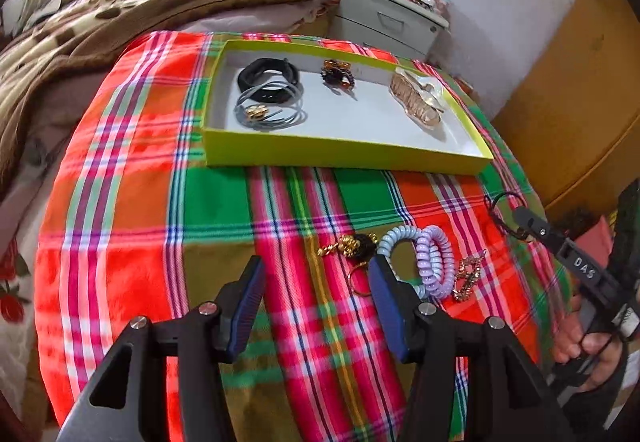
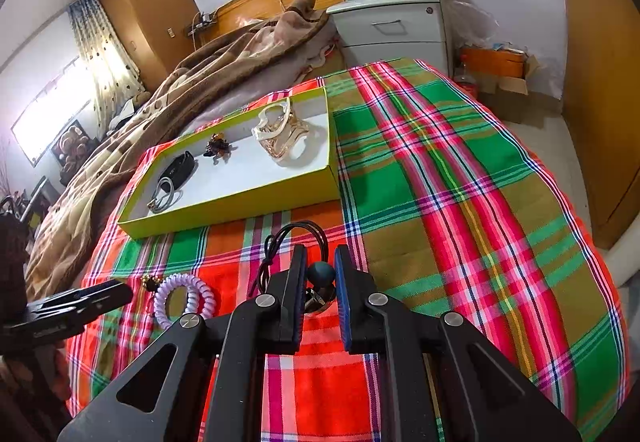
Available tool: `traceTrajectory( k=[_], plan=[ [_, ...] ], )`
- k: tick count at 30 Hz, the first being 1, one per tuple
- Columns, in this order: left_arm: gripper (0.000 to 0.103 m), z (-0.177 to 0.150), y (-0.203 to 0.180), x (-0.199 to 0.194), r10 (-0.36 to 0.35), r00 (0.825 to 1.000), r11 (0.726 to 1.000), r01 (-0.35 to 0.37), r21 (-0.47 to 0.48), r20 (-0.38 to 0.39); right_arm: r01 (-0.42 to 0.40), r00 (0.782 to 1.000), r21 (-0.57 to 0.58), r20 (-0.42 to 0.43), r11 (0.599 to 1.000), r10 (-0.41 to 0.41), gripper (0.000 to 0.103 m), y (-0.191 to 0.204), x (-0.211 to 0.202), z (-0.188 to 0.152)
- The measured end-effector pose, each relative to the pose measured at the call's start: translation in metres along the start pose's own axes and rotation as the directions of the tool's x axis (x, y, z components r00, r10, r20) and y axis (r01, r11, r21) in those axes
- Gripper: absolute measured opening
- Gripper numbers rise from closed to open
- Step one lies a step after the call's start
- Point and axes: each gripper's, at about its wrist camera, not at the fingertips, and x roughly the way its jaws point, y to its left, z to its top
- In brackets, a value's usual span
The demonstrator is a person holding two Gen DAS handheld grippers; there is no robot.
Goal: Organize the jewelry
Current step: 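Grasp the gold chain piece with the left tool while the right holds the black tie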
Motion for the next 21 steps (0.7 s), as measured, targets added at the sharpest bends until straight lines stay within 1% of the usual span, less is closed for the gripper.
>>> traceTrajectory(
  k=[3,5,7,9,16,21],
  plan=[
    [0.055,0.003,-0.007,0.007,0.004,1.0,0.999,-0.003,0.041,-0.013,-0.006,1.0,-0.003,0.0,1.0,0.006,0.014,0.001,0.001,0.0],
    [0.055,0.005,-0.009,0.012,0.032,0.999,0.998,-0.031,0.058,-0.021,-0.011,1.0,-0.004,0.0,1.0,0.011,0.014,0.001,0.001,0.001],
    [0.055,0.005,-0.014,0.016,0.065,0.998,0.993,-0.063,0.098,-0.022,-0.014,1.0,-0.005,-0.001,1.0,0.014,0.014,0.002,0.001,0.001],
    [0.055,0.007,-0.017,0.021,0.089,0.995,0.989,-0.083,0.122,-0.04,-0.018,1.0,-0.004,0.001,1.0,0.018,0.014,0.003,0.002,0.002],
    [0.055,0.017,-0.017,0.028,0.103,0.994,0.987,-0.097,0.13,-0.044,-0.026,1.0,-0.005,0.002,1.0,0.026,0.014,0.006,0.004,0.005],
    [0.055,0.021,-0.014,0.03,0.112,0.993,0.988,-0.107,0.113,-0.033,-0.028,1.0,-0.006,0.0,1.0,0.028,0.014,0.007,0.006,0.006]
  ],
)
